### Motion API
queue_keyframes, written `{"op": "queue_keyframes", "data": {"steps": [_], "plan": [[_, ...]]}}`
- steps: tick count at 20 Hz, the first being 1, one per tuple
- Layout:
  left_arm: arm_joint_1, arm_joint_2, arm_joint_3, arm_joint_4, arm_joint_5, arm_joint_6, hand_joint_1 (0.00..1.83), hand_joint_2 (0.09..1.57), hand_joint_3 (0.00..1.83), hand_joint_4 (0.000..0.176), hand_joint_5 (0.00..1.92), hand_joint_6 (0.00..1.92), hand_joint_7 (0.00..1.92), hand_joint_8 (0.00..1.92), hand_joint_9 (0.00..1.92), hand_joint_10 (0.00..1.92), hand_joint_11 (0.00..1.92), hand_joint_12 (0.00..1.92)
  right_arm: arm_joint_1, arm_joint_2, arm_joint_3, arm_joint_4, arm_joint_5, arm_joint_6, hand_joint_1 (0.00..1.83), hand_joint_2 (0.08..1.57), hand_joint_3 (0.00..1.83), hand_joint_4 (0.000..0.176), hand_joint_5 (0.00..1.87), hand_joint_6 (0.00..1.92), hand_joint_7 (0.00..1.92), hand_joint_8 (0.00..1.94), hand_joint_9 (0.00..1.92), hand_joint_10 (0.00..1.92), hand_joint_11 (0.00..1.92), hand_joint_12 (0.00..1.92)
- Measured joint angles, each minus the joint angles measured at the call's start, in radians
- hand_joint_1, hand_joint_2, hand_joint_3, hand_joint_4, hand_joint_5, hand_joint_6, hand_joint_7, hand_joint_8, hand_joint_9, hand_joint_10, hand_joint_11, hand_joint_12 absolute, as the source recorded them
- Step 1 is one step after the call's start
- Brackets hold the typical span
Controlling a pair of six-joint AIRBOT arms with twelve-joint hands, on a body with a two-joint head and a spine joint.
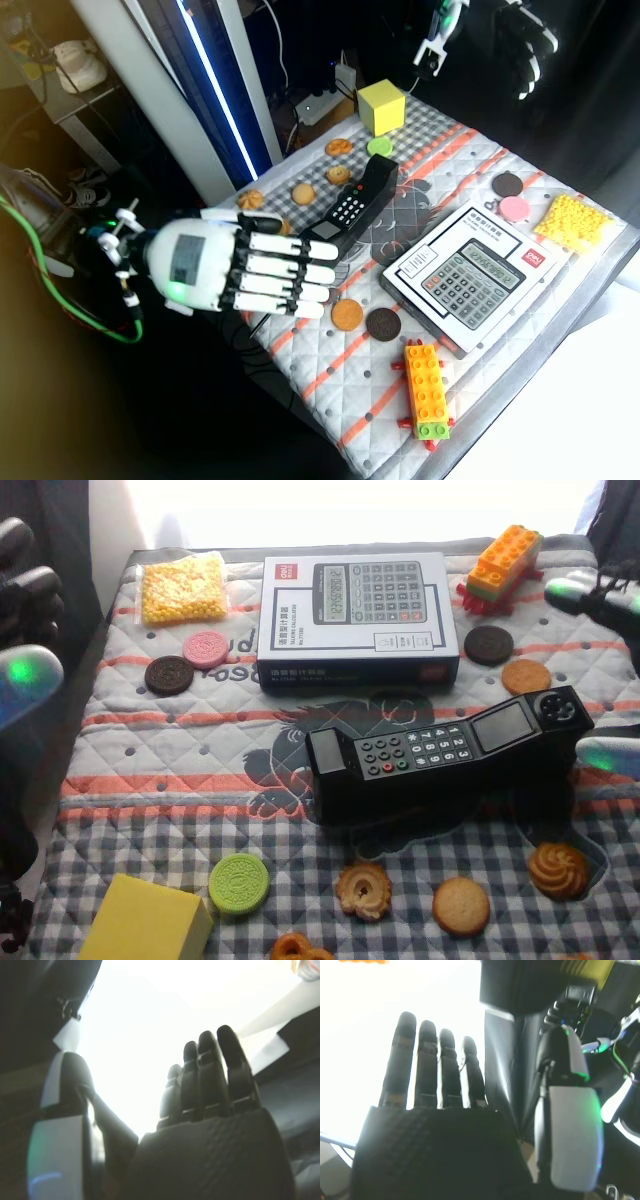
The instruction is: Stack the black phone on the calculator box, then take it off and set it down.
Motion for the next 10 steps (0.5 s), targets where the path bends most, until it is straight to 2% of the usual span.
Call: {"op": "queue_keyframes", "data": {"steps": [1, 3, 4, 5, 6, 7, 8, 9, 10], "plan": [[0.000, 0.004, 0.000, 0.020, -0.027, -0.014, 0.40, 1.02, 0.02, 0.114, 0.04, 0.00, 0.17, 0.00, 0.23, 0.00, 0.00, 0.85, -0.011, 0.004, -0.009, -0.001, 0.033, 0.000, 0.51, 1.09, 0.01, 0.115, 0.15, 0.00, 0.17, 0.00, 0.22, 0.00, 0.26, 0.03], [0.000, 0.004, -0.008, 0.042, -0.060, -0.021, 0.41, 1.03, 0.00, 0.093, 0.02, 0.00, 0.11, 0.00, 0.13, 0.00, 0.00, 0.62, -0.024, 0.010, -0.027, 0.001, 0.079, -0.002, 0.46, 1.07, 0.00, 0.127, 0.07, 0.00, 0.10, 0.00, 0.15, 0.00, 0.22, 0.01], [0.000, 0.004, -0.010, 0.049, -0.063, -0.021, 0.37, 1.03, 0.01, 0.087, 0.01, 0.00, 0.08, 0.00, 0.11, 0.00, 0.00, 0.60, -0.027, 0.012, -0.032, 0.000, 0.086, -0.009, 0.47, 1.06, 0.00, 0.136, 0.06, 0.00, 0.08, 0.00, 0.12, 0.00, 0.21, 0.01], [0.002, 0.004, -0.010, 0.053, -0.061, -0.021, 0.29, 1.09, 0.01, 0.081, 0.00, 0.00, 0.07, 0.00, 0.12, 0.00, 0.00, 0.65, -0.032, 0.012, -0.033, 0.004, 0.099, -0.016, 0.46, 1.07, 0.00, 0.129, 0.04, 0.00, 0.08, 0.00, 0.11, 0.00, 0.20, 0.00], [0.006, 0.004, -0.010, 0.045, -0.062, -0.021, 0.22, 1.14, 0.01, 0.075, 0.00, 0.00, 0.05, 0.00, 0.09, 0.00, 0.00, 0.65, -0.052, 0.012, -0.034, 0.023, 0.111, -0.016, 0.47, 1.09, 0.01, 0.111, 0.03, 0.00, 0.08, 0.00, 0.10, 0.00, 0.19, 0.00], [0.008, 0.004, -0.010, 0.034, -0.060, -0.021, 0.15, 1.16, 0.01, 0.056, 0.00, 0.00, 0.05, 0.00, 0.09, 0.00, 0.00, 0.58, -0.062, 0.011, -0.035, 0.041, 0.109, -0.017, 0.47, 1.08, 0.00, 0.133, 0.04, 0.00, 0.10, 0.01, 0.11, 0.01, 0.20, 0.00], [0.008, 0.004, -0.010, 0.028, -0.057, -0.021, 0.15, 1.16, 0.01, 0.056, 0.00, 0.00, 0.05, 0.00, 0.09, 0.00, 0.00, 0.58, -0.062, 0.012, -0.035, 0.050, 0.105, -0.020, 0.47, 1.08, 0.00, 0.133, 0.04, 0.00, 0.10, 0.01, 0.11, 0.01, 0.20, 0.00], [0.008, 0.004, -0.010, 0.019, -0.063, -0.024, 0.14, 1.17, 0.00, 0.050, 0.00, 0.00, 0.02, 0.00, 0.07, 0.00, 0.00, 0.38, -0.062, 0.012, -0.040, 0.067, 0.114, -0.020, 0.45, 1.11, 0.01, 0.135, 0.05, 0.01, 0.11, 0.01, 0.12, 0.01, 0.19, 0.01], [0.008, 0.003, -0.010, 0.019, -0.072, -0.035, 0.17, 1.14, 0.00, 0.079, 0.00, 0.00, 0.02, 0.00, 0.08, 0.00, 0.00, 0.28, -0.062, 0.014, -0.041, 0.068, 0.128, -0.020, 0.42, 1.12, 0.01, 0.151, 0.04, 0.00, 0.11, 0.01, 0.14, 0.01, 0.23, 0.03]]}}
